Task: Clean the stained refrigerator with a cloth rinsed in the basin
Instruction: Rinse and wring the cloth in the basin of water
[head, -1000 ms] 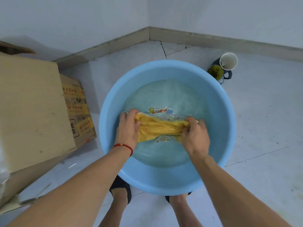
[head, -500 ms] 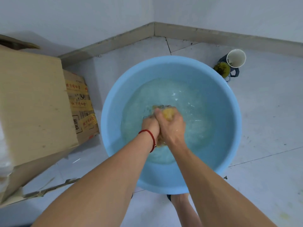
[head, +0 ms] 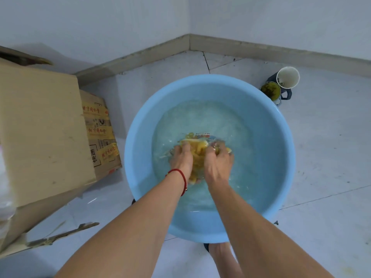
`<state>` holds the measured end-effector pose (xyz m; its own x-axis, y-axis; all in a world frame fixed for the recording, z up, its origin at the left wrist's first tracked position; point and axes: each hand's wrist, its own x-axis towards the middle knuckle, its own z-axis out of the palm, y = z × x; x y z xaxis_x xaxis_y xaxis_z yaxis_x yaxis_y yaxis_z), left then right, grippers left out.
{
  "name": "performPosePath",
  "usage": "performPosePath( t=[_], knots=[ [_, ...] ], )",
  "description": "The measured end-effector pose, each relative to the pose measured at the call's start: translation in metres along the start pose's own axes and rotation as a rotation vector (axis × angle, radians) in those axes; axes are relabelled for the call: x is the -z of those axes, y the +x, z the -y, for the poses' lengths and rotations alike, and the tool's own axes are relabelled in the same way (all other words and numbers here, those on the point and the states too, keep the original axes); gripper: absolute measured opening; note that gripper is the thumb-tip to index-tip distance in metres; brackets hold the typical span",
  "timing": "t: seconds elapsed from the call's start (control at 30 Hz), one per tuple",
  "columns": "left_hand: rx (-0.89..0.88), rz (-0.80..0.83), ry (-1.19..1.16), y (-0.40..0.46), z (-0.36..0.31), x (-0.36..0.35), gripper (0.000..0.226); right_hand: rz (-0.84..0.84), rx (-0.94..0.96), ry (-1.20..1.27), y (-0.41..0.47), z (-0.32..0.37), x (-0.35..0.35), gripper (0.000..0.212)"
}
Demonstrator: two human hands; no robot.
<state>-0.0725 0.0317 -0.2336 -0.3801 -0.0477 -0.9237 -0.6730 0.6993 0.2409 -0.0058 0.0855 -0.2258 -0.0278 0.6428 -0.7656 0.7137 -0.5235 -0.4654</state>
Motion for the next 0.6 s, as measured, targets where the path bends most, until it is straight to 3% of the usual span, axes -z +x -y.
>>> performPosePath(
  t=[0.03, 0.1, 0.2, 0.33, 0.43, 0.53, 0.6],
  knots=[
    [0.036, 0.031, -0.026, 0.008, 0.005, -0.004, 0.056, 0.052, -0.084, 0.182, -0.008, 0.004, -0.003, 0.021],
    [0.111, 0.123, -0.096, 0.006, 0.002, -0.007, 0.05, 0.105, -0.109, 0.292, -0.02, 0.01, -0.006, 0.016],
    [0.097, 0.204, -0.127, -0.014, -0.006, -0.006, 0.026, 0.023, 0.11, 0.044, -0.021, 0.021, -0.004, 0.031],
    [0.018, 0.214, 0.132, -0.019, -0.008, 0.004, 0.028, -0.018, 0.227, -0.343, 0.002, 0.023, 0.01, 0.041],
    [-0.018, 0.249, 0.131, -0.018, -0.003, 0.014, 0.024, -0.101, 0.417, -0.707, 0.022, 0.018, 0.025, 0.039],
    [-0.12, 0.05, 0.011, 0.0, 0.006, 0.025, 0.021, -0.264, 0.48, -0.779, 0.036, 0.008, 0.035, 0.03],
    [-0.085, 0.014, -0.059, 0.003, 0.007, 0.022, 0.026, -0.323, 0.446, -0.736, 0.03, -0.003, 0.036, 0.03]
  ],
)
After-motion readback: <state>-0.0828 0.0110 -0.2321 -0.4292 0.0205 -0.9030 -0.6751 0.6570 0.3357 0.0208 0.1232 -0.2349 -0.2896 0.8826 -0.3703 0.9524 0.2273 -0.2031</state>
